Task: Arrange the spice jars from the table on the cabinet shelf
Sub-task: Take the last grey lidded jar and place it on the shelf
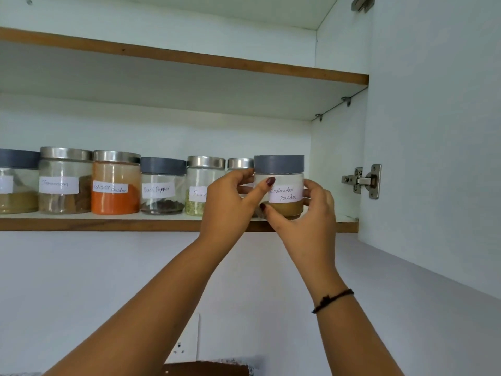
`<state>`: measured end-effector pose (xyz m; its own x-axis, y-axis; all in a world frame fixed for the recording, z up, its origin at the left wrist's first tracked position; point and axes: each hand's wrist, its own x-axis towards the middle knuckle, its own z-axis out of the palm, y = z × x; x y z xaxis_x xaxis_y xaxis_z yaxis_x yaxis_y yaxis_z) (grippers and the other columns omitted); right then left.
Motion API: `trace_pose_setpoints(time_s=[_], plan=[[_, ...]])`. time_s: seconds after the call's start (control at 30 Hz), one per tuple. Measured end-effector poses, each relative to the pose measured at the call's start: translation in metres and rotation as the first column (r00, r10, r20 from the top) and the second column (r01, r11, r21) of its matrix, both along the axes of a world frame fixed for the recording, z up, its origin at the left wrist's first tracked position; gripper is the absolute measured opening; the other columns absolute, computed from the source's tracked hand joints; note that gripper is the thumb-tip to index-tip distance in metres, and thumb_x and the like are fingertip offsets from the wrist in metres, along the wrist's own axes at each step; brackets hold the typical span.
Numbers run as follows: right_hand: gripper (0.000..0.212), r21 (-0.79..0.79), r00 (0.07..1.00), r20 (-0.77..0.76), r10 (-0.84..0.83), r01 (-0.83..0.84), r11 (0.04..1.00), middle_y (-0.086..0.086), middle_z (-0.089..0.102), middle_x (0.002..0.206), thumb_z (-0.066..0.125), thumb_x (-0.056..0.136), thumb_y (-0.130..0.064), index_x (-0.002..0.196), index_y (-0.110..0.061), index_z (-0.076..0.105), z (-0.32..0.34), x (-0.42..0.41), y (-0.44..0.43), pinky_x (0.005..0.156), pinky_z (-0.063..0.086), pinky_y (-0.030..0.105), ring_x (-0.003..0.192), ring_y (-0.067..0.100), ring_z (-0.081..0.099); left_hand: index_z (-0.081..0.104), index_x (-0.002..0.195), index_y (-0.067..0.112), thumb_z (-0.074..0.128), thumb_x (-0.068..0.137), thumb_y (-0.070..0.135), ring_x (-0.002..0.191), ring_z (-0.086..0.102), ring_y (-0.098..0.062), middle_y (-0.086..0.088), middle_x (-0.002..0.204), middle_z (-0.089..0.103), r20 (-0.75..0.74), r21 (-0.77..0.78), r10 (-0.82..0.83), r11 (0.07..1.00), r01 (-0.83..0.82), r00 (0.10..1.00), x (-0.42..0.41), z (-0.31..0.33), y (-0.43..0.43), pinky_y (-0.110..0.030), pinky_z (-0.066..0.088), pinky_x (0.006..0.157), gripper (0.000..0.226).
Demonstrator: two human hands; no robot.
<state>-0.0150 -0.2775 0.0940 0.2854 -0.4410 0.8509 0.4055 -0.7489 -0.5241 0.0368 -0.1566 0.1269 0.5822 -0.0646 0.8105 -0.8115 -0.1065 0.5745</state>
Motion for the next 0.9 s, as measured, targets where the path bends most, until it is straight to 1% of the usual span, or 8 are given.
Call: trace_pose_setpoints(time_s=[0.1, 0.13, 0.2, 0.33, 0.47, 0.6, 0.73, 0.9], plan=[[0.078, -0.003, 0.998, -0.018, -0.054, 0.054, 0.999, -0.008, 0.044, 0.115, 0.082, 0.069, -0.046, 0.133, -0.025, 0.043, 0.0, 0.017, -0.009, 0.079, 0.058, 0.027, 0.101, 0.008, 0.052, 0.062, 0.131, 0.015, 0.069, 0.086, 0.047, 0.098, 0.067, -0.01, 0.002, 0.117, 0.07, 0.005, 0.056, 0.036, 0.998, -0.036, 0.999, 0.01, 0.004, -0.008, -0.035, 0.06, 0.084, 0.056], [0.078, -0.008, 0.997, -0.021, -0.078, 0.078, 0.997, -0.01, 0.042, 0.112, 0.081, 0.068, -0.048, 0.132, -0.026, 0.043, -0.001, 0.022, -0.013, 0.081, 0.059, 0.035, 0.101, 0.01, 0.053, 0.062, 0.131, 0.015, 0.071, 0.085, 0.045, 0.096, 0.067, -0.01, 0.003, 0.116, 0.071, 0.008, 0.07, 0.043, 0.997, -0.044, 0.999, 0.012, 0.004, -0.011, -0.031, 0.06, 0.084, 0.055], [0.078, -0.018, 0.993, -0.033, -0.115, 0.115, 0.993, -0.011, 0.04, 0.108, 0.079, 0.067, -0.053, 0.131, -0.026, 0.043, -0.002, 0.029, -0.02, 0.082, 0.058, 0.042, 0.1, 0.014, 0.054, 0.064, 0.129, 0.015, 0.074, 0.085, 0.041, 0.094, 0.068, -0.009, 0.003, 0.113, 0.072, 0.013, 0.091, 0.057, 0.994, -0.058, 0.998, 0.015, 0.004, -0.017, -0.026, 0.058, 0.083, 0.052], [0.08, -0.005, 0.987, -0.083, -0.134, 0.134, 0.991, -0.011, 0.039, 0.108, 0.078, 0.069, -0.054, 0.134, -0.023, 0.043, -0.007, 0.035, -0.031, 0.083, 0.058, 0.041, 0.1, 0.013, 0.053, 0.065, 0.128, 0.015, 0.075, 0.084, 0.04, 0.093, 0.07, -0.012, -0.001, 0.115, 0.073, 0.001, 0.116, 0.097, 0.989, -0.097, 0.995, 0.018, 0.001, -0.03, -0.036, 0.058, 0.089, 0.052], [0.074, -0.012, 0.98, -0.081, -0.181, 0.18, 0.984, -0.006, 0.048, 0.108, 0.076, 0.071, -0.054, 0.13, -0.021, 0.048, -0.007, 0.034, -0.041, 0.082, 0.057, 0.038, 0.096, 0.012, 0.051, 0.063, 0.13, 0.012, 0.074, 0.086, 0.033, 0.09, 0.068, -0.009, -0.002, 0.121, 0.07, 0.002, 0.155, 0.089, 0.984, -0.088, 0.996, 0.015, 0.001, -0.044, -0.022, 0.052, 0.081, 0.05], [0.06, -0.023, 0.966, -0.07, -0.25, 0.249, 0.968, -0.002, 0.058, 0.098, 0.072, 0.07, -0.055, 0.116, -0.02, 0.055, -0.005, 0.032, -0.054, 0.077, 0.056, 0.041, 0.091, 0.018, 0.057, 0.061, 0.131, 0.012, 0.072, 0.088, 0.033, 0.1, 0.07, -0.016, -0.003, 0.126, 0.068, -0.017, 0.185, 0.066, 0.981, -0.061, 0.998, 0.013, 0.001, -0.062, -0.027, 0.05, 0.089, 0.049], [0.049, -0.022, 0.954, -0.074, -0.289, 0.288, 0.957, -0.003, 0.06, 0.09, 0.071, 0.071, -0.056, 0.102, -0.02, 0.057, -0.005, 0.03, -0.07, 0.073, 0.056, 0.042, 0.084, 0.019, 0.06, 0.057, 0.137, 0.011, 0.067, 0.092, 0.031, 0.111, 0.066, -0.016, -0.003, 0.136, 0.061, -0.035, 0.213, 0.041, 0.976, -0.032, 0.999, 0.012, -0.001, -0.078, -0.028, 0.047, 0.097, 0.05], [0.045, -0.038, 0.94, -0.123, -0.318, 0.316, 0.948, 0.0, 0.062, 0.092, 0.067, 0.074, -0.051, 0.104, -0.019, 0.056, -0.005, 0.029, -0.087, 0.072, 0.057, 0.043, 0.085, 0.021, 0.062, 0.052, 0.142, 0.012, 0.066, 0.093, 0.029, 0.122, 0.061, -0.014, -0.002, 0.142, 0.057, -0.037, 0.295, -0.065, 0.953, 0.073, 0.997, 0.011, -0.008, -0.089, -0.033, 0.05, 0.102, 0.054]])
